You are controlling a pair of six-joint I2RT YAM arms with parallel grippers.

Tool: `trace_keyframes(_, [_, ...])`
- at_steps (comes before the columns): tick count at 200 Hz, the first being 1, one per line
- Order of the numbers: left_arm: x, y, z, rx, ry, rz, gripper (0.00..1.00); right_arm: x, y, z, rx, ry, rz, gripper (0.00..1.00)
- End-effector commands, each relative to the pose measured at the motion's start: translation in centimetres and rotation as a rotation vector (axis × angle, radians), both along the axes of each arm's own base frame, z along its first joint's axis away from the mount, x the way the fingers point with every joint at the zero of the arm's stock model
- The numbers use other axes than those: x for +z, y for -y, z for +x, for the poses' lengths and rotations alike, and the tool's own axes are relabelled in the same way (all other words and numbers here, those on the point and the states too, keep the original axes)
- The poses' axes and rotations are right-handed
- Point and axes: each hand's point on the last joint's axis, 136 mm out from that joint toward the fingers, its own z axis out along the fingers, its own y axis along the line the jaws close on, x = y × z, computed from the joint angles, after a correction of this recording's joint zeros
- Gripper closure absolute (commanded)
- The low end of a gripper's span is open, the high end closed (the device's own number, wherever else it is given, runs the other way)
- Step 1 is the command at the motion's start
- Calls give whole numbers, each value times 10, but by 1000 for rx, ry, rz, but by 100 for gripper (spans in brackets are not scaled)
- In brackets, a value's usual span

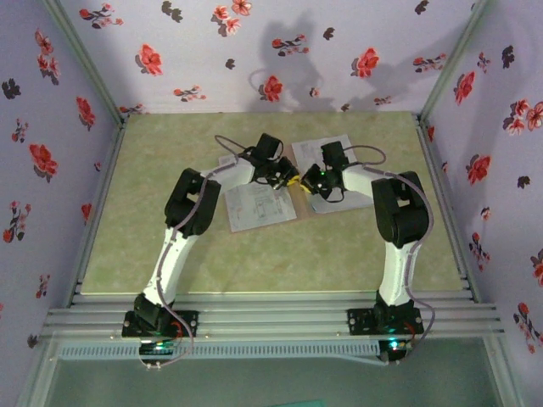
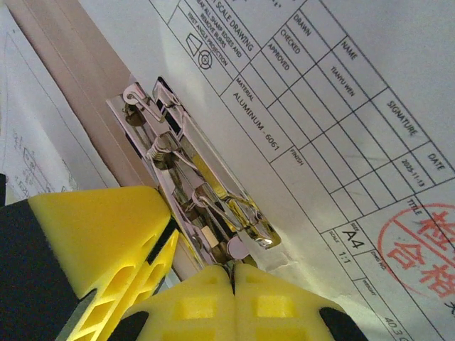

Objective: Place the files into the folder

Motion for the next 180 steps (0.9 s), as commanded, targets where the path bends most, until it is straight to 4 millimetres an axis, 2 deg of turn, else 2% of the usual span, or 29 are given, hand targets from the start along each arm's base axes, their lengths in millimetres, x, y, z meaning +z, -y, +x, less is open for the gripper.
trace_keyframes(1, [-55,-2,-34,-55,-112,108,93,-112,65,-99,-64,-424,-296,100])
trace_keyframes(35, [-74,-1,-52,-101,-152,164,95,-101,53,-84,-68,-361,-225,100])
trace_keyframes(53, [-82,-2,-60,-117,-168,189,96,-88,44,-72,-66,-316,-181,94])
trace_keyframes(77, [-88,-2,-66,-130,-176,203,95,-75,39,-62,-35,-303,-172,91])
trace_keyframes(101, [-86,1,-66,-132,-171,197,92,-72,39,-63,17,-333,-216,90])
trace_keyframes(142, [-81,4,-62,-125,-164,186,91,-82,44,-79,113,-391,-327,88])
trace_keyframes(180, [-80,5,-61,-121,-163,178,92,-80,47,-79,182,-385,-436,87])
